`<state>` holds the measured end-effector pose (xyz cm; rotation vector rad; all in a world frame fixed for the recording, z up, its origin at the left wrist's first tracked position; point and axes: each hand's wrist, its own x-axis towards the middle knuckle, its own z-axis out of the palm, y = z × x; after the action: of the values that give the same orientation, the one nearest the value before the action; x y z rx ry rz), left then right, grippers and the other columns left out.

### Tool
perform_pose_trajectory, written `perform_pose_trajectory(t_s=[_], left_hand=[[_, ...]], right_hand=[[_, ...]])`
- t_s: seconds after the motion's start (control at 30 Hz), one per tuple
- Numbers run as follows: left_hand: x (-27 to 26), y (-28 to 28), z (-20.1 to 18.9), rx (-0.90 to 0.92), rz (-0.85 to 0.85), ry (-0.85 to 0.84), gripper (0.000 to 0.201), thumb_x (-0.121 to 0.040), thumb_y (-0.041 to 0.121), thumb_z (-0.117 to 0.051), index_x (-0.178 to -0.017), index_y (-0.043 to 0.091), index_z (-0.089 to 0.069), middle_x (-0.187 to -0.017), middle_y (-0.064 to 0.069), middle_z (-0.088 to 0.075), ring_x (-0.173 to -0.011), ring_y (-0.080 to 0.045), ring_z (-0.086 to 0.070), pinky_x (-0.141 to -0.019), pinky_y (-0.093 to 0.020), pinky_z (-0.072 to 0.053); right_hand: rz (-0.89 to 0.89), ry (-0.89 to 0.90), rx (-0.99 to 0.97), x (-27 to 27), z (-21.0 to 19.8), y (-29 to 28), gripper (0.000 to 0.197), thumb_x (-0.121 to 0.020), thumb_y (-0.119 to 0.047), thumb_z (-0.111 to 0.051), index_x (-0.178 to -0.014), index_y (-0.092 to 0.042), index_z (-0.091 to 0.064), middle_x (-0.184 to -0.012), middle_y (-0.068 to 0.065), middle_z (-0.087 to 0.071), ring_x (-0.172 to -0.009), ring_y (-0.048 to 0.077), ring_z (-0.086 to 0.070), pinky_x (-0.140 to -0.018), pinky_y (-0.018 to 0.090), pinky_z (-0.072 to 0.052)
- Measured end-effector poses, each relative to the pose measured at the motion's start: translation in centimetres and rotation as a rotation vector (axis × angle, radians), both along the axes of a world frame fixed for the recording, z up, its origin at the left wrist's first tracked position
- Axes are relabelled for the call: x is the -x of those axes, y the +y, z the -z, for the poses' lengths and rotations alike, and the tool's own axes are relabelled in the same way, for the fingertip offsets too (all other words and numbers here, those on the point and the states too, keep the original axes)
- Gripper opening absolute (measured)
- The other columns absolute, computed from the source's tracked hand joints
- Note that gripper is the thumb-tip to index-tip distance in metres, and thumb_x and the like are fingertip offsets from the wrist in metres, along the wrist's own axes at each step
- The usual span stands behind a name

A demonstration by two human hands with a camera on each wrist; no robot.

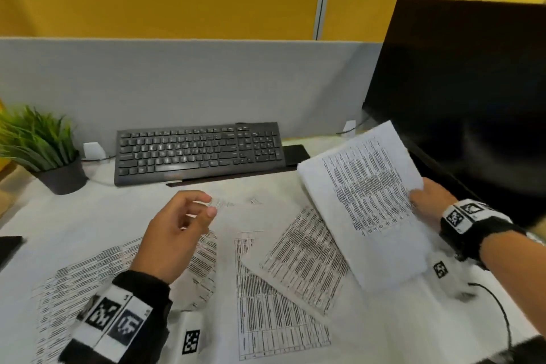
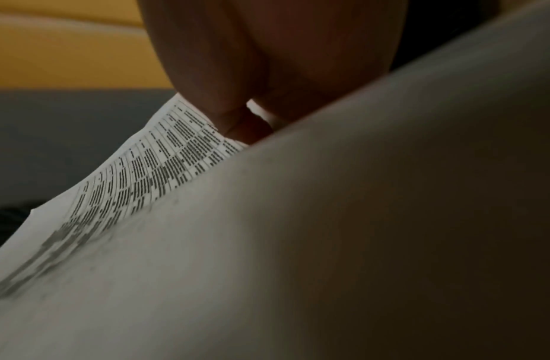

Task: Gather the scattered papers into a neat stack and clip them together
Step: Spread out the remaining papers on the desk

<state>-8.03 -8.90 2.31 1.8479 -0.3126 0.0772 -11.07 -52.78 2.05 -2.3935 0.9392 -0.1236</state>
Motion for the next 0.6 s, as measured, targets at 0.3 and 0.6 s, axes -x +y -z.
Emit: perform_pose_trajectory(t_s=[0.3, 0.6], left_hand=[[0.4, 3.6, 0.3, -0.161, -0.022, 0.004, 0.005, -0.082, 0.036, -0.065, -0.084, 0.04, -0.063, -0.079, 0.01, -0.068, -0.062, -0.011, -0.063, -0.064, -0.033, -0.048], [-0.6, 12.8, 5.0, -0.362, -0.112, 0.147, 0.062, -0.057, 0.079, -0.056, -0.092, 0.029, -0.067, -0.068, 0.002, -0.068, -0.058, -0.022, -0.064, -0.057, -0.035, -0.057]], right_hand=[[0.143, 0.367, 0.279, 1.6, 3.0, -3.9, 0.043, -0.094, -0.012, -0.048, -0.133, 0.003, -0.039, -0.133, 0.026, -0.047, -0.123, 0.04, -0.046, -0.098, 0.042, -0.038], [0.24, 0.6, 0.312, 2.7, 1.3, -1.3, 0.082, -0.072, -0.007, -0.073, -0.137, 0.001, -0.025, -0.14, 0.02, -0.039, -0.129, 0.039, -0.042, -0.101, 0.053, -0.039]])
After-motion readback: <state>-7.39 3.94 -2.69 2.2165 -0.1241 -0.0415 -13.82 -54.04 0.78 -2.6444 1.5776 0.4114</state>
